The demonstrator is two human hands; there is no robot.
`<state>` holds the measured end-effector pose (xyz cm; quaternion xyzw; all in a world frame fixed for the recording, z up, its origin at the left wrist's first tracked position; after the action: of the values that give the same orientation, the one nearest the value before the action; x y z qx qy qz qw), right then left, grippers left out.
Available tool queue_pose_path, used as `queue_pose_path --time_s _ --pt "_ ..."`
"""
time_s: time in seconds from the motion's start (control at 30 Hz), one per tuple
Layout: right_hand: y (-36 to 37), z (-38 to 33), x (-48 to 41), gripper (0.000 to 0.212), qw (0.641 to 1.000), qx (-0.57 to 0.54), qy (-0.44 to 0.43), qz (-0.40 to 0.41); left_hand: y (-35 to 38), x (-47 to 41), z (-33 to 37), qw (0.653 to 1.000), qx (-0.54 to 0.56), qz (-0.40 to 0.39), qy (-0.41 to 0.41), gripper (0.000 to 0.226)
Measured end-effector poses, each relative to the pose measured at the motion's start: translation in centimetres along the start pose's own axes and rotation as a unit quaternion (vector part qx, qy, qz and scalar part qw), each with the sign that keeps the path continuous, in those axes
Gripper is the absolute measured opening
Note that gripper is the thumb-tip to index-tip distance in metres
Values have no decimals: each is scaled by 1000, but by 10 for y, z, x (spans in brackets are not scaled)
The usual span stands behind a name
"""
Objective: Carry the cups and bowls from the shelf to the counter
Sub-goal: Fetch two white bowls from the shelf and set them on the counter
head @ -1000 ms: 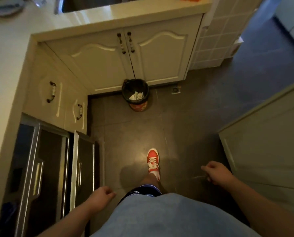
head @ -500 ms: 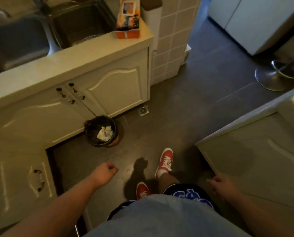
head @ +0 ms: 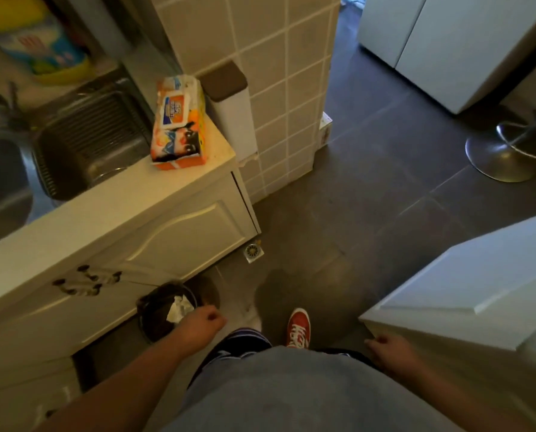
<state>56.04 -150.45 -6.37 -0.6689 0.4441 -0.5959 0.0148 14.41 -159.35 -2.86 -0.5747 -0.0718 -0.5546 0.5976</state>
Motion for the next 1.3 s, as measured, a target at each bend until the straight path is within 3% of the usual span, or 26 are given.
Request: queue_pose_path --time_s 0.27,0.43,0.7,0.83,1.0,1.13,1.3 --pt "-46 -175 -70 22 996 -19 -82 -42 -47 -73 -2 997 -31 -9 -67 24" --pt "-100 -217 -122 20 997 -39 -66 -14 -78 -155 53 996 -56 -34 -59 26" --pt "-205 -153 -159 23 982 -129 92 100 -75 -243 293 978 -147 -101 112 19" --pt "-236 -97 -173 24 963 -181 167 112 -54 -273 425 961 -171 -136 170 29" --pt "-277 -46 -217 23 942 -212 240 98 -24 -306 565 953 -180 -147 195 21" --pt "-342 -38 -261 24 946 -199 238 98 -11 -323 648 954 -183 -136 195 15" --pt "-447 -89 -328 25 972 -160 152 82 -23 -344 706 963 -171 -107 177 17"
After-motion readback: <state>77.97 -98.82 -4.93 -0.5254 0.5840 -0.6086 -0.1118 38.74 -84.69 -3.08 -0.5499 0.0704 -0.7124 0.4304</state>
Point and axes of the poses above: each hand's wrist, its own x-axis away from the middle knuckle, its own y-axis out of the palm, z = x × y, the point moved 8 cm from there along -x, towards the middle knuckle, and after that the axes turned 8 degrees about z, right-handed, at the moved point
